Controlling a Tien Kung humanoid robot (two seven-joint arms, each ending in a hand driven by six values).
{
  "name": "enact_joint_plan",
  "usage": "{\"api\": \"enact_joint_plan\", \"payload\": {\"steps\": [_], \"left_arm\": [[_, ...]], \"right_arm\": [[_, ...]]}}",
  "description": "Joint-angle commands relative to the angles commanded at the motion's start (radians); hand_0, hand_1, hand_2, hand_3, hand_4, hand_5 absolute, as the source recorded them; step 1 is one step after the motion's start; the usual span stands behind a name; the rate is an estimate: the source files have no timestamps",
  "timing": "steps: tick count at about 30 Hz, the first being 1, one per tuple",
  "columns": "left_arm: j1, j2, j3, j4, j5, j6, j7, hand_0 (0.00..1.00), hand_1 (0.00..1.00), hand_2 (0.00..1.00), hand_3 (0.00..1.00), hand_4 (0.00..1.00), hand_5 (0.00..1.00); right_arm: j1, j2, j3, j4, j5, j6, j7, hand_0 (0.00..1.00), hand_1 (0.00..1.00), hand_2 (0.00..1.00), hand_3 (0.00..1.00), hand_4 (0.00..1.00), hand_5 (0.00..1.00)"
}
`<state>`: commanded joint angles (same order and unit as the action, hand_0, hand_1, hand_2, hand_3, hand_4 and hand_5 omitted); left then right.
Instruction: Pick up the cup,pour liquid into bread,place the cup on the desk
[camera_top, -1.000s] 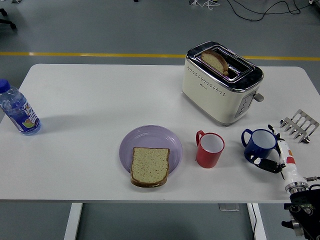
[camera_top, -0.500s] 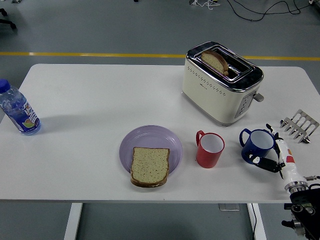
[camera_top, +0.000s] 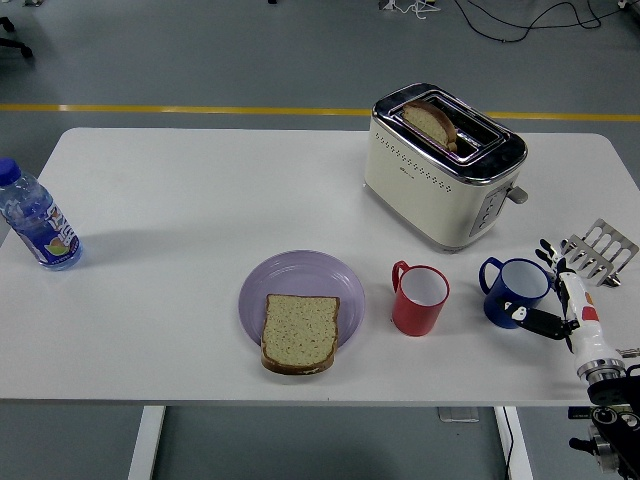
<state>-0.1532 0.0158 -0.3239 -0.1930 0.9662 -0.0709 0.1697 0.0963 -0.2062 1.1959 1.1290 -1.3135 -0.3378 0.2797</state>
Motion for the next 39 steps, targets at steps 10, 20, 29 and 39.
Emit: {"api": "enact_joint_plan", "payload": {"steps": [10, 20, 29, 39], "left_arm": [[0.000, 0.000, -0.002, 0.000, 0.002, 0.000, 0.000, 0.668, 0.735, 0.736, 0.628, 0.394, 0.998], [0.000, 0.000, -0.004, 0.000, 0.002, -0.001, 0.000, 0.668, 0.735, 0.736, 0.629, 0.394, 0.998], [0.000, 0.000, -0.003, 0.001, 0.003, -0.001, 0.000, 0.668, 0.735, 0.736, 0.628, 0.395, 0.998], [0.001, -0.001, -0.003, 0.001, 0.003, -0.002, -0.001, 0.668, 0.736, 0.737, 0.630, 0.395, 0.998]], "right_arm": [[-0.032, -0.016, 0.008, 0.181, 0.055, -0.015, -0.003, 0.921, 0.838, 0.958, 0.998, 0.946, 0.059], [-0.035, -0.016, 0.085, 0.304, 0.121, -0.045, -0.002, 0.911, 0.830, 0.947, 0.998, 0.938, 0.085], [-0.052, -0.021, 0.198, 0.425, 0.262, -0.032, -0.023, 0.897, 0.817, 0.931, 0.971, 0.926, 0.108], [-0.069, -0.022, 0.344, 0.501, 0.601, 0.021, -0.073, 0.804, 0.716, 0.792, 0.806, 0.811, 0.228]]}}
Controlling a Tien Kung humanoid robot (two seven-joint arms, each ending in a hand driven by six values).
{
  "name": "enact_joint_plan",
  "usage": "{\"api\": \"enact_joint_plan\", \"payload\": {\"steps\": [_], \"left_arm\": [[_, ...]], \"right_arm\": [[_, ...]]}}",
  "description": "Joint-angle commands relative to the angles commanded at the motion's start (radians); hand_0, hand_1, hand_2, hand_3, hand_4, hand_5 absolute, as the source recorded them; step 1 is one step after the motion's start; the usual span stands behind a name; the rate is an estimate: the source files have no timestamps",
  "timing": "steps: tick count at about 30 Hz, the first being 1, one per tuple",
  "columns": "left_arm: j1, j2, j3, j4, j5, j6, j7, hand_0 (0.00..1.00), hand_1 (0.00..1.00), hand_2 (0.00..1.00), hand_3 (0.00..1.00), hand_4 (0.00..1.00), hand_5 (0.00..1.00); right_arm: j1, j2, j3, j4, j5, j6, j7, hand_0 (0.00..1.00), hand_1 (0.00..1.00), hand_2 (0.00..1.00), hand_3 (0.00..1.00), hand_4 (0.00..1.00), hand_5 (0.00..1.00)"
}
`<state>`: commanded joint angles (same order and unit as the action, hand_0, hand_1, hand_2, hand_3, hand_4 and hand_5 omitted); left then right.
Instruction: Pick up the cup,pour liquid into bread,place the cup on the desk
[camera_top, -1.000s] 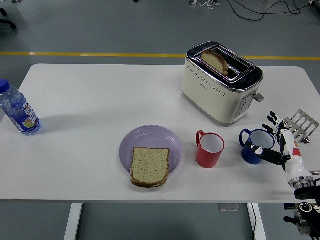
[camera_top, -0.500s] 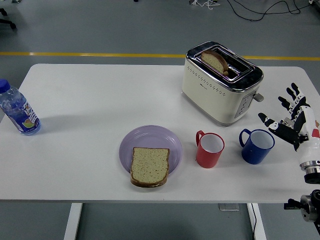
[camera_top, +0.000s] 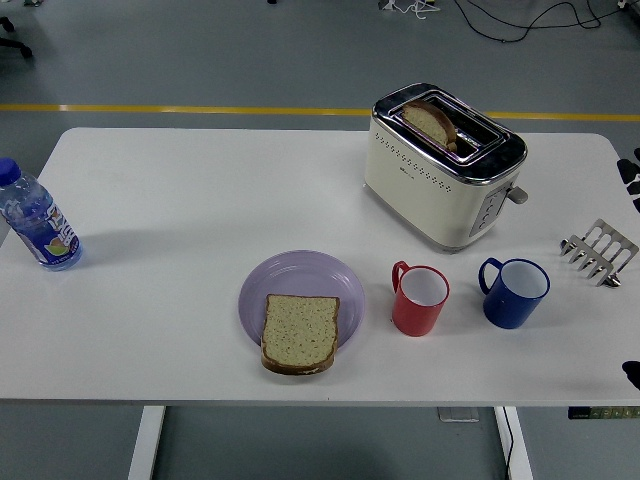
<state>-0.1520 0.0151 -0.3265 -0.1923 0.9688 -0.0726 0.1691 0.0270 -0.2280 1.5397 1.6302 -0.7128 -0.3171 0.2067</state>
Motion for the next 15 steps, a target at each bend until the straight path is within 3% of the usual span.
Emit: {"api": "enact_joint_plan", "payload": {"steps": [3, 4, 9, 10, 15], "left_arm": [[0.000, 0.000, 0.000, 0.000, 0.000, -0.001, 0.000, 0.668, 0.736, 0.737, 0.630, 0.395, 0.998], [0.001, 0.000, 0.000, 0.000, 0.000, -0.001, -0.001, 0.668, 0.736, 0.737, 0.629, 0.394, 0.998], [0.003, -0.001, 0.003, 0.001, -0.002, -0.002, -0.001, 0.668, 0.736, 0.737, 0.629, 0.394, 0.998], [0.004, -0.001, 0.003, 0.001, -0.002, -0.002, -0.001, 0.668, 0.736, 0.737, 0.629, 0.396, 0.998], [0.006, -0.003, 0.007, 0.002, -0.003, -0.002, -0.003, 0.668, 0.736, 0.737, 0.629, 0.396, 0.998]], "right_arm": [[-0.006, 0.002, 0.042, -0.001, 0.108, 0.006, -0.015, 0.804, 0.716, 0.792, 0.806, 0.811, 0.228], [-0.008, 0.003, 0.056, -0.002, 0.153, 0.007, -0.023, 0.723, 0.650, 0.715, 0.717, 0.784, 0.231], [-0.019, 0.010, 0.108, -0.021, 0.360, 0.005, -0.094, 0.723, 0.650, 0.715, 0.717, 0.784, 0.231], [-0.020, 0.011, 0.112, -0.023, 0.406, 0.001, -0.110, 0.655, 0.587, 0.634, 0.613, 0.716, 0.185], [-0.026, 0.014, 0.143, -0.043, 0.475, 0.018, -0.203, 0.655, 0.587, 0.634, 0.613, 0.716, 0.185]]}}
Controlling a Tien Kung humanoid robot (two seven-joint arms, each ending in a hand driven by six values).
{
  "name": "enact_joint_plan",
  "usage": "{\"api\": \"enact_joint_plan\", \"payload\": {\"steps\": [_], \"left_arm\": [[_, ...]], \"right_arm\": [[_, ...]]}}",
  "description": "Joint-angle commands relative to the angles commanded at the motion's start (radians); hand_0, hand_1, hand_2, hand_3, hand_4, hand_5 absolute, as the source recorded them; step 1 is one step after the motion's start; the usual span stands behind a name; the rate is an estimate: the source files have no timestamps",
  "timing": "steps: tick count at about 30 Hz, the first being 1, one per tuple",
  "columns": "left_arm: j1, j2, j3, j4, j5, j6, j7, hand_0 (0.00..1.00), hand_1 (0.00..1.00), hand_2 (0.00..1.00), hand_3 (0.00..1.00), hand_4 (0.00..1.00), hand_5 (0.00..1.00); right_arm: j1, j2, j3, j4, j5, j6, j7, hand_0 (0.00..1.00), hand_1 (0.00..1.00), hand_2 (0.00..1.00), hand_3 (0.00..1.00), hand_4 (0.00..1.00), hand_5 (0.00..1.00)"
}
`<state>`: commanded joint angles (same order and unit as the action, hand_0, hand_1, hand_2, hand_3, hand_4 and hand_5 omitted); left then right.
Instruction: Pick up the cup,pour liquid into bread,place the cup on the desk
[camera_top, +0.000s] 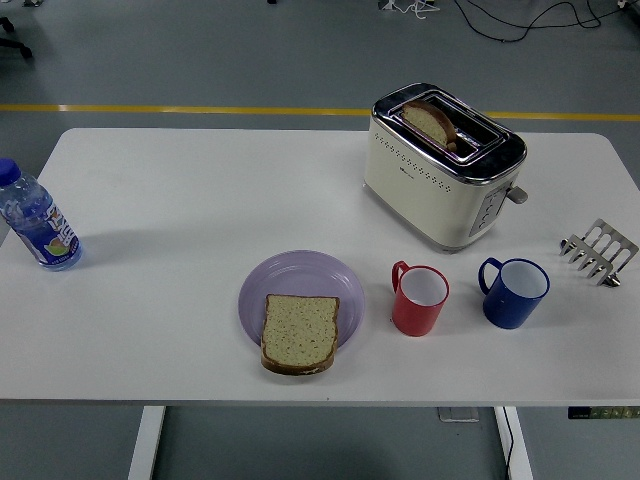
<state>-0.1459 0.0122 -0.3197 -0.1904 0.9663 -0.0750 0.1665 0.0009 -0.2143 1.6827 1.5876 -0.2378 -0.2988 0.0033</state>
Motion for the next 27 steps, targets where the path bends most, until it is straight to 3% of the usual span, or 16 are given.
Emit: {"api": "enact_joint_plan", "payload": {"steps": [1, 15, 27], "left_arm": [[0.000, 0.000, 0.001, 0.000, 0.000, 0.000, 0.000, 0.668, 0.736, 0.737, 0.628, 0.394, 0.998], [-0.001, 0.000, -0.004, -0.001, 0.000, -0.002, 0.002, 0.668, 0.735, 0.737, 0.629, 0.396, 0.998], [-0.003, 0.001, -0.004, -0.001, 0.003, -0.003, 0.000, 0.668, 0.735, 0.737, 0.629, 0.395, 0.998]], "right_arm": [[0.000, 0.000, 0.002, -0.006, 0.003, 0.003, -0.011, 0.633, 0.578, 0.622, 0.602, 0.672, 0.126], [0.009, 0.017, -0.037, -0.104, 0.057, 0.016, -0.034, 0.630, 0.584, 0.625, 0.600, 0.671, 0.127], [0.008, 0.027, -0.052, -0.129, 0.075, 0.013, -0.034, 0.625, 0.580, 0.624, 0.600, 0.658, 0.124]]}}
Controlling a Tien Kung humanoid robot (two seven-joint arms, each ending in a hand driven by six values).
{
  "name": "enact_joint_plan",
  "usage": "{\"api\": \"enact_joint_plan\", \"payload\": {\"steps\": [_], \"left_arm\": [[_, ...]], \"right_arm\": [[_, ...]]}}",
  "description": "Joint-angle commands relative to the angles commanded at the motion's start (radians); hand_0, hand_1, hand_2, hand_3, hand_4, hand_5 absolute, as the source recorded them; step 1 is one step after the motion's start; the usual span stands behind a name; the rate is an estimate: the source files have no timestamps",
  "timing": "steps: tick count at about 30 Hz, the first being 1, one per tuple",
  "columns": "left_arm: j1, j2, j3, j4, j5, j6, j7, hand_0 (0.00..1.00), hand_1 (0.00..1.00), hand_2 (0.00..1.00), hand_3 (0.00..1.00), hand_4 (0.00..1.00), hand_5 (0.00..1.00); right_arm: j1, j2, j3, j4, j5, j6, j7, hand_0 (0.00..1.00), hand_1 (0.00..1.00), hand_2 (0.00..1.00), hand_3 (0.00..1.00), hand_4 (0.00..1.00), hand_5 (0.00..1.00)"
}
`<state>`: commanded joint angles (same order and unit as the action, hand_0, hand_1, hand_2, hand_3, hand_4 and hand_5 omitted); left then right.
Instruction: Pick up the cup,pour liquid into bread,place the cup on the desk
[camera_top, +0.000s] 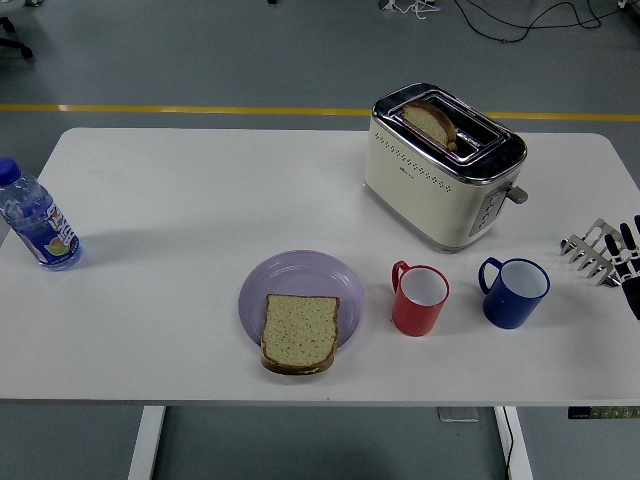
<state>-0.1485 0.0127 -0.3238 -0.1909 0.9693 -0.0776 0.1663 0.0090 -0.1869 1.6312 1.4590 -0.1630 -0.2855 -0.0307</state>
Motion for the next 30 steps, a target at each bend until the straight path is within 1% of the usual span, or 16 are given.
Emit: {"api": "enact_joint_plan", "payload": {"steps": [10, 13, 14, 16, 24, 30], "left_arm": [[0.001, -0.001, -0.001, 0.000, 0.000, 0.000, 0.001, 0.668, 0.736, 0.737, 0.629, 0.396, 0.998], [0.000, -0.001, -0.002, -0.001, 0.001, 0.000, 0.001, 0.668, 0.736, 0.737, 0.629, 0.396, 0.998], [0.000, 0.000, -0.003, -0.001, 0.001, 0.000, 0.002, 0.668, 0.736, 0.737, 0.629, 0.396, 0.998], [-0.001, 0.000, -0.003, -0.001, 0.001, 0.000, 0.002, 0.668, 0.736, 0.737, 0.629, 0.396, 0.998], [-0.001, 0.000, -0.003, -0.001, 0.001, 0.000, 0.002, 0.668, 0.736, 0.737, 0.629, 0.396, 0.998], [-0.001, 0.000, -0.001, 0.000, 0.001, 0.001, 0.002, 0.668, 0.735, 0.737, 0.629, 0.395, 0.998]], "right_arm": [[-0.001, 0.005, -0.003, -0.018, 0.007, 0.008, 0.005, 0.622, 0.579, 0.623, 0.600, 0.659, 0.124], [0.001, 0.005, -0.011, -0.025, 0.022, 0.011, 0.038, 0.622, 0.579, 0.623, 0.598, 0.655, 0.117], [0.001, 0.006, -0.014, -0.028, 0.027, 0.011, 0.061, 0.622, 0.579, 0.623, 0.598, 0.655, 0.117], [0.001, 0.008, -0.017, -0.031, 0.027, 0.010, 0.075, 0.622, 0.579, 0.623, 0.598, 0.655, 0.117], [0.000, 0.012, -0.034, -0.047, 0.014, 0.013, 0.064, 0.615, 0.568, 0.619, 0.593, 0.646, 0.120], [0.002, 0.013, -0.029, -0.057, 0.009, 0.017, 0.060, 0.614, 0.566, 0.618, 0.592, 0.641, 0.115]]}}
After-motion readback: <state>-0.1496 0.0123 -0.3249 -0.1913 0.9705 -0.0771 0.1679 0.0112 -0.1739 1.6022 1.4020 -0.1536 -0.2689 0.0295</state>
